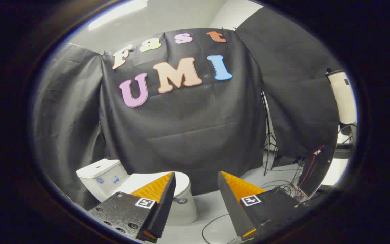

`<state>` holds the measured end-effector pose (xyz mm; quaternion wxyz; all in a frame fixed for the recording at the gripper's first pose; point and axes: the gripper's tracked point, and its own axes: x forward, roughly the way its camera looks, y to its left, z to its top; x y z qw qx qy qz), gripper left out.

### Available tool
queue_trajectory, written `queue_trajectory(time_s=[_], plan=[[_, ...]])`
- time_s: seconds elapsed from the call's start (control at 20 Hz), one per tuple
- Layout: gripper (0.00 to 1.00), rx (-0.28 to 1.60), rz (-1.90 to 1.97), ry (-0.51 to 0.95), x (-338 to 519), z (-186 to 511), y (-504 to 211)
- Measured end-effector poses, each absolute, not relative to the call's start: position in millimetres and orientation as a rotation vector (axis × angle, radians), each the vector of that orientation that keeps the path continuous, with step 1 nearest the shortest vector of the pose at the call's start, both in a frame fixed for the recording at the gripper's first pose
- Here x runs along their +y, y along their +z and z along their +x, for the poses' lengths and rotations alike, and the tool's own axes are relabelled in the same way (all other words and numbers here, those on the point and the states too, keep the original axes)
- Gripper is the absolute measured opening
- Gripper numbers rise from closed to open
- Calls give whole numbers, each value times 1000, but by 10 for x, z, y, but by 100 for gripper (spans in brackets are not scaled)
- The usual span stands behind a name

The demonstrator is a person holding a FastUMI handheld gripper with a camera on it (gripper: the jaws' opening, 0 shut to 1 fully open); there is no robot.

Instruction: Open the toilet lid.

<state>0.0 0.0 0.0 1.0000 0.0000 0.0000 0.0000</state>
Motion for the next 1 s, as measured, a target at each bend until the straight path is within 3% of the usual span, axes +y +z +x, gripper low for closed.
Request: queue_trajectory(time_s=[1.0], plan=[[77,30,73,-12,-96,13,-155]])
